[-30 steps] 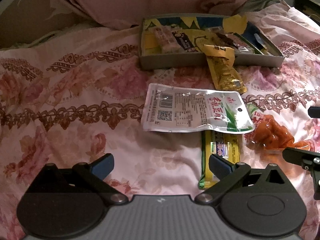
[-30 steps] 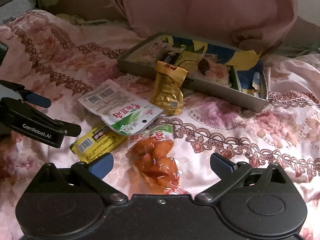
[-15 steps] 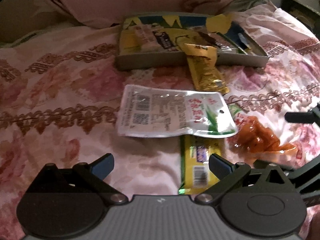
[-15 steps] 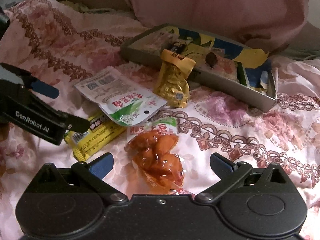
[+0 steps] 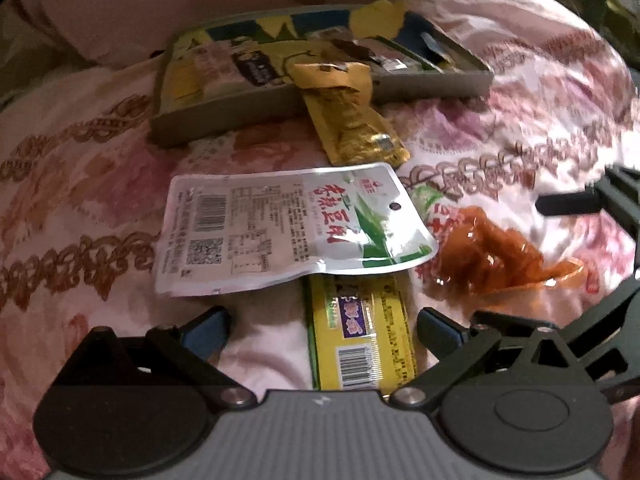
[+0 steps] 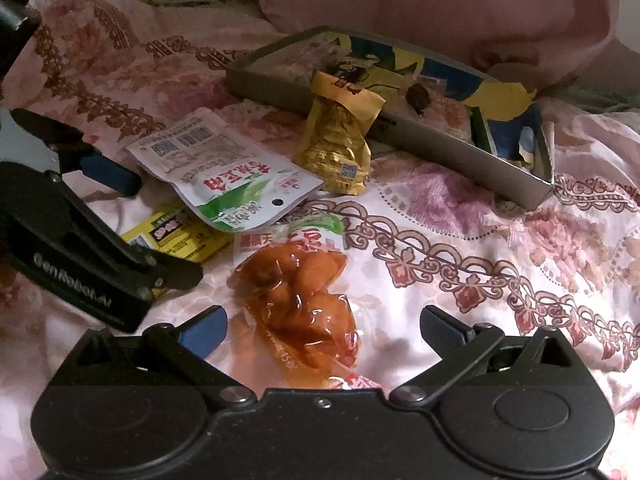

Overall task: Organize snacks
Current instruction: 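Lower both open tools toward the yellow candy bar and orange candy bag, then grasp the yellow candy bar with the left tool while the right tool grasps the orange candy bag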

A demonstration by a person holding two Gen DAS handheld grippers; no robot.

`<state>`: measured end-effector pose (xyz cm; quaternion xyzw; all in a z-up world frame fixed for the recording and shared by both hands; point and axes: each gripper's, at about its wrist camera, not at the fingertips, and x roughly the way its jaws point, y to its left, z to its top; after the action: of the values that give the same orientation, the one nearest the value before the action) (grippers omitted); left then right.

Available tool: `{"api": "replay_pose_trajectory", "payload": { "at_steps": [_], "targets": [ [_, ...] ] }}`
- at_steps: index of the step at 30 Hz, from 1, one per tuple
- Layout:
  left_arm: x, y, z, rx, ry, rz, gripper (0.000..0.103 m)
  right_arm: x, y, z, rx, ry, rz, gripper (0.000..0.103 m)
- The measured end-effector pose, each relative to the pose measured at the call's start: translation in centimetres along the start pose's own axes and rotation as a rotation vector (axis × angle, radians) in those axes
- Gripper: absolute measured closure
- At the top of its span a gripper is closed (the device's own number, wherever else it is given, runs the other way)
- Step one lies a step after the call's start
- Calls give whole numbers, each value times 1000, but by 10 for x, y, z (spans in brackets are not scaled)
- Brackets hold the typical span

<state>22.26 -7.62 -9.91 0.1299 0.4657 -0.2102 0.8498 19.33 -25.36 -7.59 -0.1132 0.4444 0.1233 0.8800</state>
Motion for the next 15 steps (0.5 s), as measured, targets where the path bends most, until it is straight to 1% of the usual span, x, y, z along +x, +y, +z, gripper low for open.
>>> {"api": "replay_pose_trajectory", "payload": {
  "at_steps": [2, 6, 10, 11, 12, 13, 14, 15],
  "targets": [
    [1, -1, -1, 15, 4, 12, 5, 3, 1, -1, -15, 2, -2, 4],
    [-2, 3, -1, -6, 3, -3, 11, 6, 4, -1, -35, -10, -13, 10],
    [-5, 1, -2, 16, -5, -8, 24, 6, 6, 0, -60, -23, -28, 16],
    [-6, 0, -2, 26, -7, -11, 28, 6, 7, 0, -67, -23, -25, 20],
    [-7, -1, -2, 34, -8, -10, 31, 5, 9, -1, -76, -25, -21, 25],
    [-9, -2, -2, 42, -9, -10, 35, 4, 10, -1, -85, -25, -16, 27],
    [-9, -3, -2, 46, -11, -10, 40, 3, 11, -1, -92, -25, -10, 32],
    [-10, -4, -3, 49, -12, -12, 42, 3, 13, 0, -97, -24, -1, 38]
  ]
}}
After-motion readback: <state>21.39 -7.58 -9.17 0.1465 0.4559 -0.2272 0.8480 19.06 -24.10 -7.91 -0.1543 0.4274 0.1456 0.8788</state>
